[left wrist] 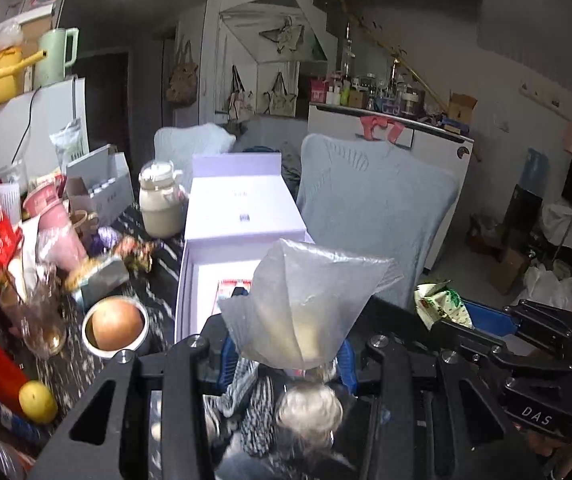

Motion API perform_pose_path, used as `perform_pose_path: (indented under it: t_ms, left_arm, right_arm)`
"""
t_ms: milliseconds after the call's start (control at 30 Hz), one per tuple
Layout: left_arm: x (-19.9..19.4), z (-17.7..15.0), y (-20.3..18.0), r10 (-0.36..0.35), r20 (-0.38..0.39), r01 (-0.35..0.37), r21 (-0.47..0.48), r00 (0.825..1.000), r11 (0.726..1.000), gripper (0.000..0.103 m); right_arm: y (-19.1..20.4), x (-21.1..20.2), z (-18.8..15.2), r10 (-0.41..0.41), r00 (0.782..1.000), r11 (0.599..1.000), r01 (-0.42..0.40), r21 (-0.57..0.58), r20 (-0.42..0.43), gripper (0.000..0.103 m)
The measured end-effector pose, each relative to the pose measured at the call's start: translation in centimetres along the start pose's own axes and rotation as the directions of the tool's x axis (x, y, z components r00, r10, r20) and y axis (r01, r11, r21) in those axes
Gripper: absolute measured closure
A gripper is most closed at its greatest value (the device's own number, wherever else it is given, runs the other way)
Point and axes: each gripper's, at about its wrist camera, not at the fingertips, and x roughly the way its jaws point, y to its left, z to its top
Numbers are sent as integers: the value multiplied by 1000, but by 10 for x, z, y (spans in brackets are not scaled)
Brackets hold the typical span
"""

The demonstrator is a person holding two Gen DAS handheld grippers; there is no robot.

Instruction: Organize soft objects

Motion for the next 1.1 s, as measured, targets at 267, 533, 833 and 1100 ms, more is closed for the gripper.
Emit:
perform_pose_path:
  t_ms: [267,533,833,1100]
  left_arm:
    - [24,41,-5,5,49,-7,39,999,999,63]
    - [57,76,-1,16,63,-19,56,998,998,63]
    - [105,102,13,45,46,-47,48,998,998,63]
    - [152,117,41,80,-31,-80,8,996,997,63]
  right_arm:
    - [0,19,44,13,998,999,-11,-35,63,71]
    - [-6,39,83,-11,995,997,18,-73,95,71]
    - [-17,72,115,-46,994,992,58,-114,102,71]
    - [-28,107,137,-39,997,992,46,-115,68,71]
